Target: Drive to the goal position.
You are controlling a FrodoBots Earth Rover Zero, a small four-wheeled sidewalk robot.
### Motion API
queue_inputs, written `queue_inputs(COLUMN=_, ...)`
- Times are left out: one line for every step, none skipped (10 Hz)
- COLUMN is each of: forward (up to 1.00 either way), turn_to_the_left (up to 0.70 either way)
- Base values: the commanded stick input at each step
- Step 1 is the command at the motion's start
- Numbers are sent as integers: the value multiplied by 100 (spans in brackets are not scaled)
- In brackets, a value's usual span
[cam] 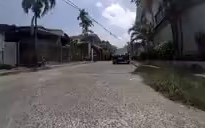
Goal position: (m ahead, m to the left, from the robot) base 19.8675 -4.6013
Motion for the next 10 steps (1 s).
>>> queue_inputs(forward=100, turn_to_the_left=0)
queue_inputs(forward=100, turn_to_the_left=0)
queue_inputs(forward=100, turn_to_the_left=0)
queue_inputs(forward=100, turn_to_the_left=0)
queue_inputs(forward=100, turn_to_the_left=0)
queue_inputs(forward=100, turn_to_the_left=0)
queue_inputs(forward=100, turn_to_the_left=0)
queue_inputs(forward=100, turn_to_the_left=0)
queue_inputs(forward=100, turn_to_the_left=0)
queue_inputs(forward=100, turn_to_the_left=0)
